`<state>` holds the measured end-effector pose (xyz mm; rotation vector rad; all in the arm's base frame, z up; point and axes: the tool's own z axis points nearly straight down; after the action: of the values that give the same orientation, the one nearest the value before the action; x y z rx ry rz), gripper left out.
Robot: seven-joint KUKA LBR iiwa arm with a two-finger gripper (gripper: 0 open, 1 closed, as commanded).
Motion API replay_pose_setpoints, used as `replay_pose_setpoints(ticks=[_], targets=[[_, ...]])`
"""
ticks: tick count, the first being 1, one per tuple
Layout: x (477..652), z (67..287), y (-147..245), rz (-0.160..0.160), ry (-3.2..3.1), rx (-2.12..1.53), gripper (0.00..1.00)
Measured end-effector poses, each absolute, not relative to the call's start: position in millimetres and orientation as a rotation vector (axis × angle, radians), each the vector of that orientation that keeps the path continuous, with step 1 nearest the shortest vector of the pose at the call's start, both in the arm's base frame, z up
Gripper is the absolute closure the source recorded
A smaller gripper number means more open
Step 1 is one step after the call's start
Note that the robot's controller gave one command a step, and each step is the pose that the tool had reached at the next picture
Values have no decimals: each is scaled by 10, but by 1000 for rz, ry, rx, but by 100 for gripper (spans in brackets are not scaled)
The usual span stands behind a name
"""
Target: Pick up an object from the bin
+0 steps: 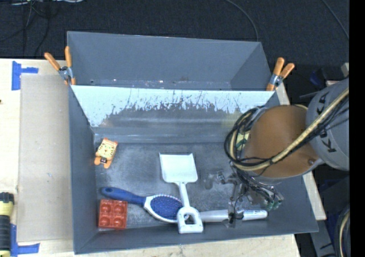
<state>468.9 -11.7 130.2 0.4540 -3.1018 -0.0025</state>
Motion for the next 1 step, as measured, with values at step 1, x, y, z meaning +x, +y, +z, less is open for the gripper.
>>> replay_pose_setpoints(ticks=[1], targets=[[4773,703,-437,1,-3135,328,0]])
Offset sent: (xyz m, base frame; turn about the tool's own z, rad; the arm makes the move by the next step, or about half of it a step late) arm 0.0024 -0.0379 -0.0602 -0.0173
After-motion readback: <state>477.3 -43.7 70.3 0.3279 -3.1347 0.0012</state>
